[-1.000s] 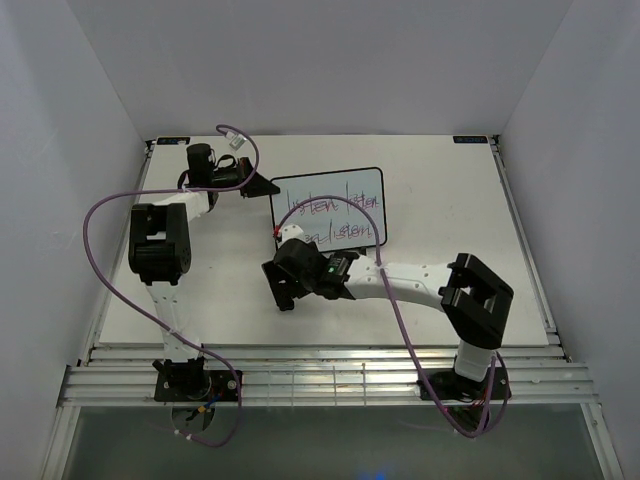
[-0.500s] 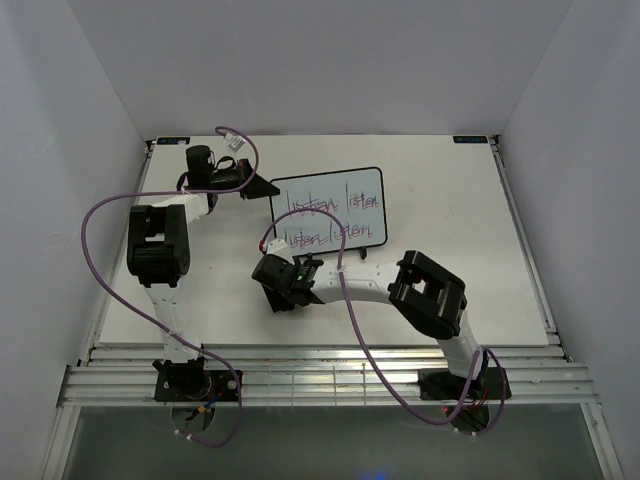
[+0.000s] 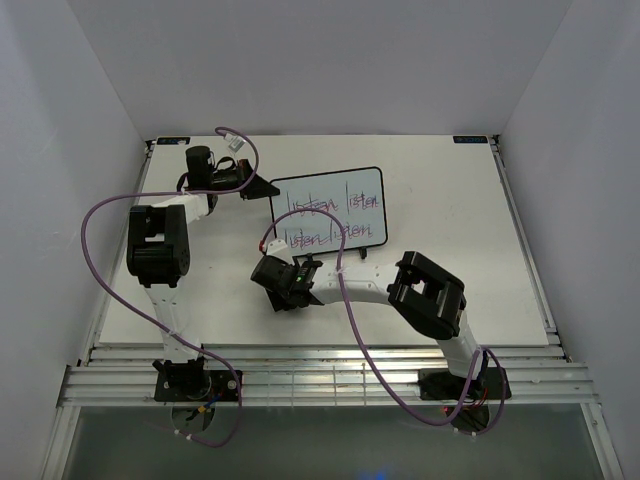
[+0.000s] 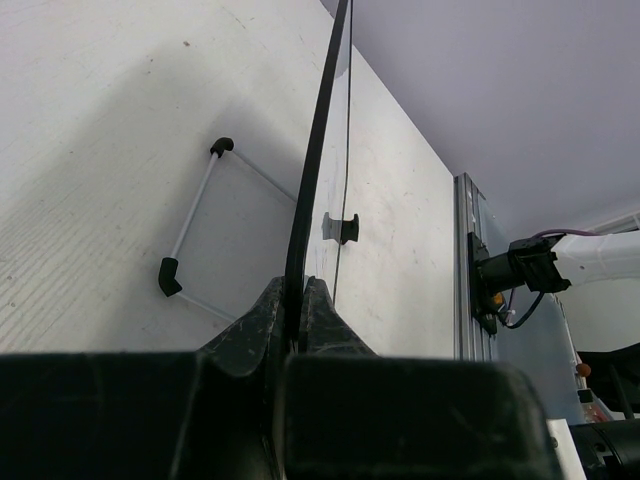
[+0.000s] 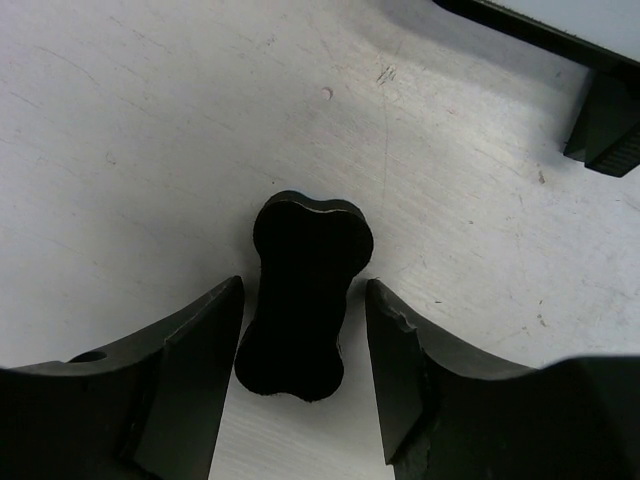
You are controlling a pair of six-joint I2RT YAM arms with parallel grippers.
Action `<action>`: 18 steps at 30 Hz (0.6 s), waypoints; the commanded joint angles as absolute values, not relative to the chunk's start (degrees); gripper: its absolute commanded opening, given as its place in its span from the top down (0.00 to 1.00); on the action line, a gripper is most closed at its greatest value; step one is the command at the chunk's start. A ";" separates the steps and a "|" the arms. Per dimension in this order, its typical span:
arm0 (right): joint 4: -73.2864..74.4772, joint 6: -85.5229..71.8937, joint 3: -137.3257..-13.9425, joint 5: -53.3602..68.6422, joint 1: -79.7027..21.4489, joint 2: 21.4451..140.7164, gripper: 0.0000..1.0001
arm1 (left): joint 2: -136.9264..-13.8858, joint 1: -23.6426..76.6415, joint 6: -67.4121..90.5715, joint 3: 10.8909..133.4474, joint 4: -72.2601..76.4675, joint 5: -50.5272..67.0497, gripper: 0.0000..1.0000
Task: Erase the whiteboard
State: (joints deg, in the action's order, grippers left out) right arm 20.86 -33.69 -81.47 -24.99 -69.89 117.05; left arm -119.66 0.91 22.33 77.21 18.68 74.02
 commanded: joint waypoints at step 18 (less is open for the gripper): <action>20.92 -31.65 -81.39 -30.05 -70.40 110.05 0.68 | -117.33 1.58 15.29 74.01 20.39 67.06 1.00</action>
State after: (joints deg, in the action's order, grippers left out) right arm 21.32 -32.58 -81.56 -26.68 -70.15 116.27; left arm -119.15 0.91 22.61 76.09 19.70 73.63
